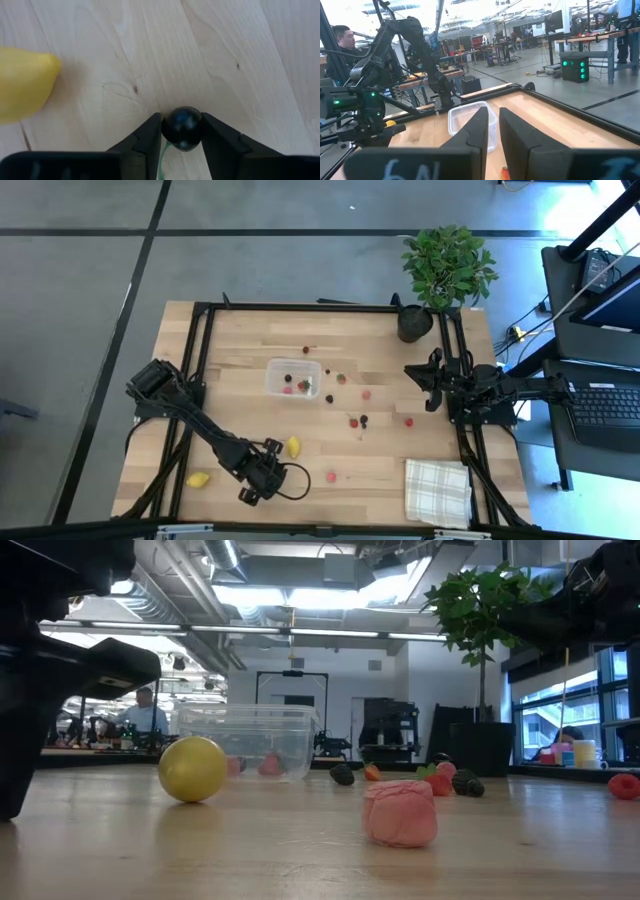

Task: Pick and placing Produce into tupperware
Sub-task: Put the black cherry into the transparent bin

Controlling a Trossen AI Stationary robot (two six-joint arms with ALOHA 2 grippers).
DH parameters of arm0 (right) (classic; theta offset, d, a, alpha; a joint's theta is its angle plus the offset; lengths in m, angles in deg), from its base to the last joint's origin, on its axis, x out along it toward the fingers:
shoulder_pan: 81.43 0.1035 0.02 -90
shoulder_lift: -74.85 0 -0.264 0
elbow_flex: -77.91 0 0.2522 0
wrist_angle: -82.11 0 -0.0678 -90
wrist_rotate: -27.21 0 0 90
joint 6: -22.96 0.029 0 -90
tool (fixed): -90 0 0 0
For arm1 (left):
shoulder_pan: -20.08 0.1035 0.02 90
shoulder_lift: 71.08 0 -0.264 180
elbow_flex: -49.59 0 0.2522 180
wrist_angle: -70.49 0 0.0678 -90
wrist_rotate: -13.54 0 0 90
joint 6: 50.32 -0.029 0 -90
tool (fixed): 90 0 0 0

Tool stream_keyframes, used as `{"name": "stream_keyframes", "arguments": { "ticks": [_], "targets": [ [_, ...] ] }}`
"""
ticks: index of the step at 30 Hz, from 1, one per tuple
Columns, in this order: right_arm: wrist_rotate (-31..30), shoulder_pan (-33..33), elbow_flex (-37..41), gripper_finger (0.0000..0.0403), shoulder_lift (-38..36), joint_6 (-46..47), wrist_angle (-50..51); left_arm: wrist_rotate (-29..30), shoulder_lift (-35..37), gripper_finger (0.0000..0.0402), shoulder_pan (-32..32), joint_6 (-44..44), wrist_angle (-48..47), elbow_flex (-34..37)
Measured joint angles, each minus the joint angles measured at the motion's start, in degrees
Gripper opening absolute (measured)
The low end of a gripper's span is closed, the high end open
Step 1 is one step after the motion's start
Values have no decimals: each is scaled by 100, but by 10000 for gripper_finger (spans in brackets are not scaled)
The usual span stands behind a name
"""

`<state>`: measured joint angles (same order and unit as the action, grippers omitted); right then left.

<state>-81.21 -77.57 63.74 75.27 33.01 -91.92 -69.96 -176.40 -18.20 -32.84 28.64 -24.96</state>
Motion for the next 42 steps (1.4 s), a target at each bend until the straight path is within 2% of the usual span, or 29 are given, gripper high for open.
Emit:
{"name": "stream_keyframes", "arguments": {
  "ticks": [7,13,17,23,34,42],
  "targets": [
    [-1,2,0,51,0,-2,0,64,17,113,141,3,-559,-355],
    [0,1,0,51,0,-2,-1,208,159,114,409,-45,-1444,-679],
    [0,2,2,51,0,-22,0,531,389,121,645,-300,-1892,-810],
    [-1,0,0,51,2,-129,0,1163,1032,112,1093,-763,-2412,-943],
    [-2,0,1,51,2,-240,0,2473,2158,120,2227,-1701,-2330,-958],
    [-2,1,0,51,2,-302,2,2559,2118,120,3233,-2253,-1884,-969]
  ]
}}
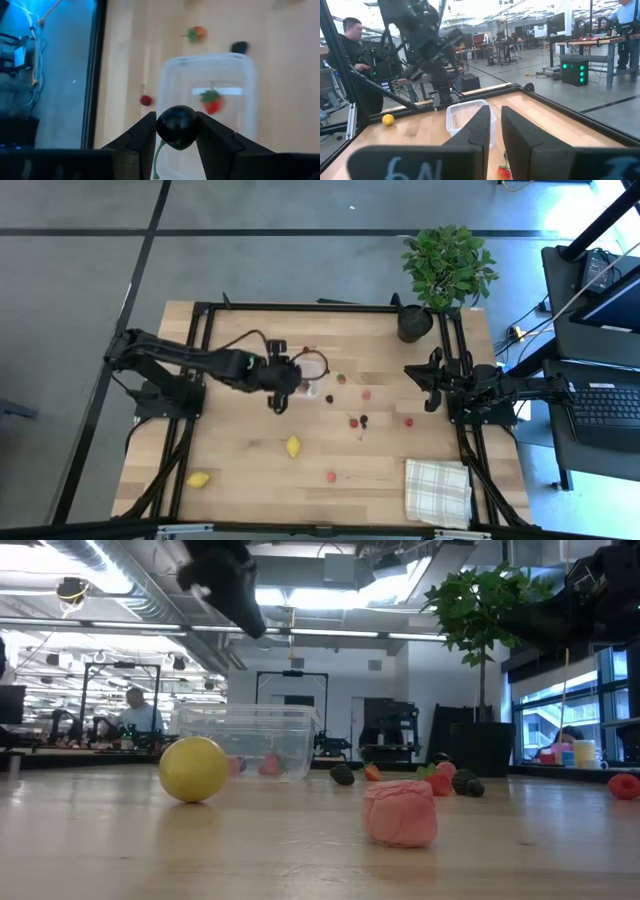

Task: Pick and placing Produce into tupperware
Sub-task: Put the black cherry into the transparent bin

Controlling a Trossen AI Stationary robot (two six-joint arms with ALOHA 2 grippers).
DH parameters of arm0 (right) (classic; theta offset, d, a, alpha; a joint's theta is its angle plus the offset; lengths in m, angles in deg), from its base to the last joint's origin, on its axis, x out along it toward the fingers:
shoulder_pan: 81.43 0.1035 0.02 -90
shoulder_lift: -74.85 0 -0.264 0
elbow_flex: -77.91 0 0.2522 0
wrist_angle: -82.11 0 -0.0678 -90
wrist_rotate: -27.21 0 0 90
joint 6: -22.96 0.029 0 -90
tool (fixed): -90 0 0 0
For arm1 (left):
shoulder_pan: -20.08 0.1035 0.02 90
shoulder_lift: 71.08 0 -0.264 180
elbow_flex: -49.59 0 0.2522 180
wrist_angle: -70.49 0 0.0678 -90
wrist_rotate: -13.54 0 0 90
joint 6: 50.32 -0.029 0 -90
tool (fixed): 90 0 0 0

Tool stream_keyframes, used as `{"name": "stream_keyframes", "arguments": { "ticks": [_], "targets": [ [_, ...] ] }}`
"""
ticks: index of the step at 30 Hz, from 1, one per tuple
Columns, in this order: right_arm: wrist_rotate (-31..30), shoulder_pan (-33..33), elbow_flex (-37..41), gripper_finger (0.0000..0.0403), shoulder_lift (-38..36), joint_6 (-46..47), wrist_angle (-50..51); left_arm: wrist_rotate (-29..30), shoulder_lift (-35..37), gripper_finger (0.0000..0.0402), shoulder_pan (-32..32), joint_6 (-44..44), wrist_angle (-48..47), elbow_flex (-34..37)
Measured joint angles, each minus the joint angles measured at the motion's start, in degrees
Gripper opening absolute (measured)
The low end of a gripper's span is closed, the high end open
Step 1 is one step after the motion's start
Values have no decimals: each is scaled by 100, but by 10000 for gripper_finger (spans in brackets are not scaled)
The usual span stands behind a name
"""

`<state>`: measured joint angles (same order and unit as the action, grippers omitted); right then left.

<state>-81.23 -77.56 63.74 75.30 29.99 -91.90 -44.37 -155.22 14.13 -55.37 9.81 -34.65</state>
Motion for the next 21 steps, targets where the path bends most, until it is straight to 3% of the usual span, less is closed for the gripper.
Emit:
{"name": "stream_keyframes", "arguments": {
  "ticks": [3,9,16,21],
  "targets": [
    [0,-1,0,51,0,0,15,-159,-99,121,344,-83,31,13],
    [0,1,1,51,17,17,73,-1066,-338,121,875,-117,130,14],
    [2,-1,2,51,20,44,299,-1700,-596,121,1112,-160,164,235],
    [0,-1,2,51,20,44,299,-1836,-716,121,1114,-157,326,541]
  ]
}}
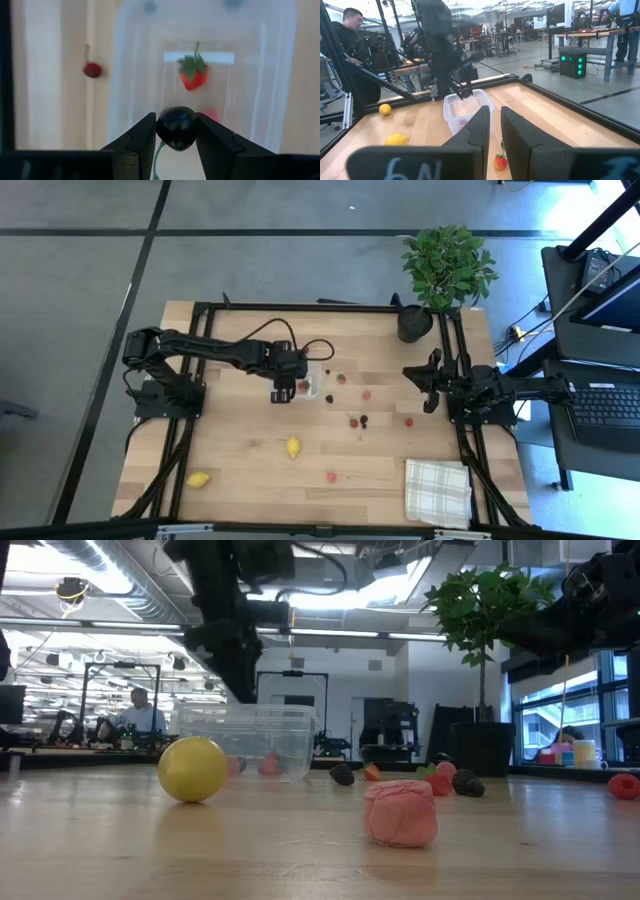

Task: Pick and placing Produce into tupperware
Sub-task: Put the black cherry into the transparent bin

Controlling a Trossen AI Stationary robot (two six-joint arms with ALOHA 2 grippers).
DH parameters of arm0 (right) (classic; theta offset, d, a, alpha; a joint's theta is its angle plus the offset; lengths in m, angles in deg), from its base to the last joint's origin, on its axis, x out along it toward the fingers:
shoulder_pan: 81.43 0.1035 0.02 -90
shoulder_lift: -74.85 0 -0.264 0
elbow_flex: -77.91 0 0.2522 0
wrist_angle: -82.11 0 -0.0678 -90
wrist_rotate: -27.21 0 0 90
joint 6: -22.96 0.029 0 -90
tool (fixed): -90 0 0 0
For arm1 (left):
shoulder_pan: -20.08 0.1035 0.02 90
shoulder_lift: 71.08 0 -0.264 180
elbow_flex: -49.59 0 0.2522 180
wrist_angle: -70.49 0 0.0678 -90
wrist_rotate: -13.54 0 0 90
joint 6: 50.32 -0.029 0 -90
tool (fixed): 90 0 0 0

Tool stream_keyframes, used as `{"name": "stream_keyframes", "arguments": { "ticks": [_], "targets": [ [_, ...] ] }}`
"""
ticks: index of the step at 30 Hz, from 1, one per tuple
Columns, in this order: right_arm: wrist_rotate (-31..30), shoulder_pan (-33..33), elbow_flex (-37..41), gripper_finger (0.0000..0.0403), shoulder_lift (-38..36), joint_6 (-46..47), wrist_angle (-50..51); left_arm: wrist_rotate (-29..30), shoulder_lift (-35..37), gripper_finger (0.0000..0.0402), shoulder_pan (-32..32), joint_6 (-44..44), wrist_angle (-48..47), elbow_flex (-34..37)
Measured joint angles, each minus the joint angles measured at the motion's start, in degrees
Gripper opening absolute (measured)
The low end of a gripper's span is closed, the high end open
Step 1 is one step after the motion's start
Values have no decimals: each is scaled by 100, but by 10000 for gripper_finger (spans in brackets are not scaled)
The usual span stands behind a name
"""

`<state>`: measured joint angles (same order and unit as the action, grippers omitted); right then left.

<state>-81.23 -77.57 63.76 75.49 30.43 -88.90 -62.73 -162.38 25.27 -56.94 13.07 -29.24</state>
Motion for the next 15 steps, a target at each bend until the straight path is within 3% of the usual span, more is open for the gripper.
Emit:
{"name": "stream_keyframes", "arguments": {
  "ticks": [15],
  "targets": [
    [0,2,-1,51,0,0,-2,-145,-5,122,-26,51,712,801]
  ]
}}
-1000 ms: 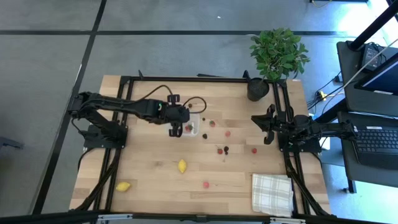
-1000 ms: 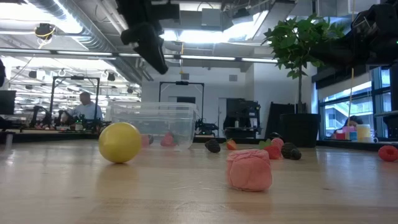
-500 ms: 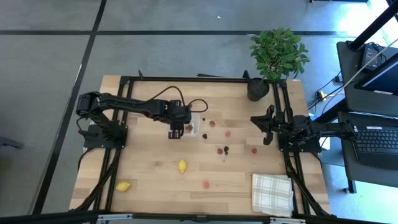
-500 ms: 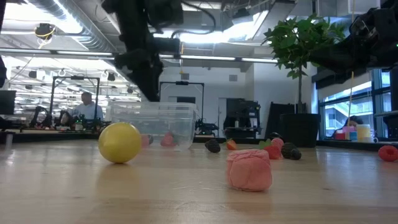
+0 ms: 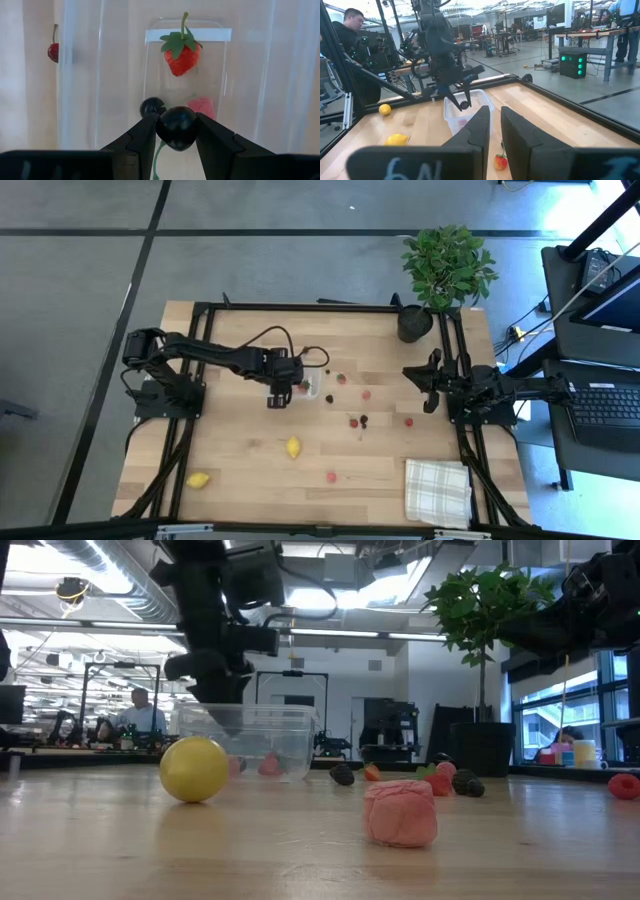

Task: Pick and placing Produce into tupperware
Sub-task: Put the black cherry into the transparent bin

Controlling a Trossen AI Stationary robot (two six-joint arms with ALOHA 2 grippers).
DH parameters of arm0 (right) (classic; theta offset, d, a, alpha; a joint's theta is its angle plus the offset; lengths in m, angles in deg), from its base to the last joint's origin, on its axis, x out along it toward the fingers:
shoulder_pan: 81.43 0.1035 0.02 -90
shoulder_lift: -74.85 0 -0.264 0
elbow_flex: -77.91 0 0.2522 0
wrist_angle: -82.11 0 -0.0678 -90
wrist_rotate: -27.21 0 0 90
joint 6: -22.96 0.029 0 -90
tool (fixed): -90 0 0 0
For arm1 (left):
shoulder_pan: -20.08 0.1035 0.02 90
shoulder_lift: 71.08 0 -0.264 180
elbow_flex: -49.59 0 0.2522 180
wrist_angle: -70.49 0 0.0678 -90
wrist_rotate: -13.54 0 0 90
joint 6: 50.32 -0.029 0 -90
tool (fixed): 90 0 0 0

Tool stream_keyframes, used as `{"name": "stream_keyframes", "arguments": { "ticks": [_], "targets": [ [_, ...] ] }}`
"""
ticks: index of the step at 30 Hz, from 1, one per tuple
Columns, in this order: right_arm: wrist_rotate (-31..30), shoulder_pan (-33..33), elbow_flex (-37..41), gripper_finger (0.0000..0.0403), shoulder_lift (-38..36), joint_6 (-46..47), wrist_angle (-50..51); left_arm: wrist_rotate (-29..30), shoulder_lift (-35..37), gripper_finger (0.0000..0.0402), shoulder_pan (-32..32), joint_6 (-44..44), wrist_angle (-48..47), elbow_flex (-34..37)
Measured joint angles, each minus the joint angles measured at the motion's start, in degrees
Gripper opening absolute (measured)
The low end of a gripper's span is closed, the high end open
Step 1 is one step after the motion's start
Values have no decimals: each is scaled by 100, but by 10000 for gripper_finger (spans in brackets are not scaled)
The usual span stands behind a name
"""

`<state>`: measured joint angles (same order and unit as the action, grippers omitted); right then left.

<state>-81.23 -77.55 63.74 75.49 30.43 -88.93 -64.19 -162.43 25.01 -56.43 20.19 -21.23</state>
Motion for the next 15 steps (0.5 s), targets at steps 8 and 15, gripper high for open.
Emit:
{"name": "stream_keyframes", "arguments": {
  "ticks": [8,15],
  "targets": [
    [1,-1,0,51,0,0,-2,16,0,122,0,2,88,42],
    [0,-2,0,51,-2,0,-2,22,2,122,0,-2,133,43]
  ]
}}
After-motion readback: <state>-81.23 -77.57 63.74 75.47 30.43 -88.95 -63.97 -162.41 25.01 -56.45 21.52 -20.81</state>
